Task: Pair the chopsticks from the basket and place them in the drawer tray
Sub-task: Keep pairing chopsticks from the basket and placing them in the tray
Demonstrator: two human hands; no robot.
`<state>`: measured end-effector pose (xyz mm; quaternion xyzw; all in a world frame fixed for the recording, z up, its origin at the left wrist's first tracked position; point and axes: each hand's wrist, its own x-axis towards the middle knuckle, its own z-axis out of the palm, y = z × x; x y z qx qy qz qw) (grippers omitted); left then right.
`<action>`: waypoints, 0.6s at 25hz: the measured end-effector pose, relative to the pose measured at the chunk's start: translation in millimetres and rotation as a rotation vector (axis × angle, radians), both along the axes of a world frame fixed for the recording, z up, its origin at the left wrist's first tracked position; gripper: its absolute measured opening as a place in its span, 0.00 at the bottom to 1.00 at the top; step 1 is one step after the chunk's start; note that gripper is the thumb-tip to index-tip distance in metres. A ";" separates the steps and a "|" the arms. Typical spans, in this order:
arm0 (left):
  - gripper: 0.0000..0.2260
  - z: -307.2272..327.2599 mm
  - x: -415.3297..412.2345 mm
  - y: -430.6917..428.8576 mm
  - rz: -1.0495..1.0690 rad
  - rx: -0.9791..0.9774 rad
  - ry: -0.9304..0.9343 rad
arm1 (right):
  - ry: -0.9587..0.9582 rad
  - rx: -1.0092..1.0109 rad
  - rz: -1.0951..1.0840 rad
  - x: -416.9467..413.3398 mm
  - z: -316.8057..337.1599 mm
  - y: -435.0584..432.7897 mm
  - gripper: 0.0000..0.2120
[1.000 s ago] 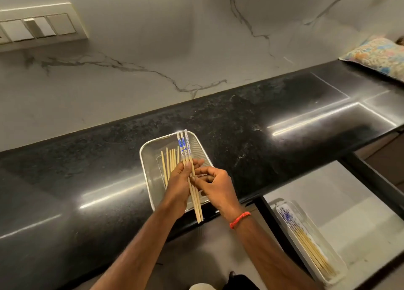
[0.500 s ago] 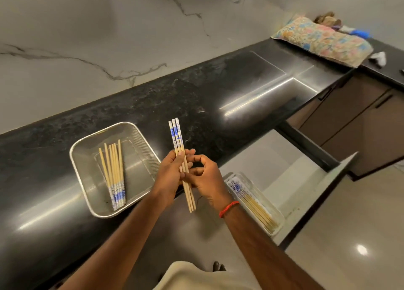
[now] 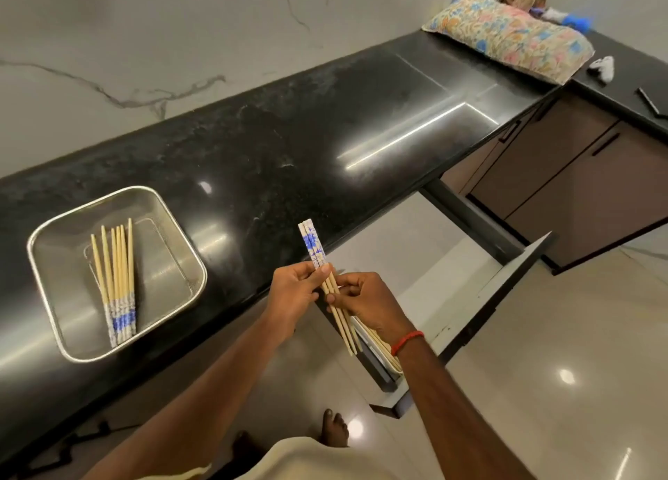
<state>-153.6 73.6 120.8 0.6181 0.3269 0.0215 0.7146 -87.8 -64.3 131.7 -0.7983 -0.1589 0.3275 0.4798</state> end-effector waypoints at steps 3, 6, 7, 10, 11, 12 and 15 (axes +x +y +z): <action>0.04 -9.3 14.1 -19.2 0.005 0.008 0.042 | -0.041 -0.041 0.030 17.1 -17.8 -16.8 0.10; 0.03 -19.5 22.9 -33.1 0.029 0.000 0.093 | -0.117 -0.143 0.082 35.9 -48.5 -31.8 0.05; 0.03 -22.3 23.6 -35.6 0.048 -0.016 0.114 | -0.160 -0.199 0.086 41.7 -61.2 -36.6 0.05; 0.02 -29.7 18.1 -37.0 0.125 -0.065 0.192 | -0.329 -0.439 0.090 53.3 -99.7 -51.0 0.03; 0.03 -32.2 14.9 -35.1 0.142 -0.074 0.217 | -0.372 -0.518 0.099 54.3 -110.9 -55.3 0.03; 0.04 -34.4 11.0 -32.5 0.148 -0.078 0.238 | -0.410 -0.591 0.122 54.3 -121.1 -59.0 0.04; 0.07 -40.4 -1.6 -24.2 0.146 -0.077 0.261 | -0.559 -0.766 0.235 53.5 -141.4 -64.2 0.07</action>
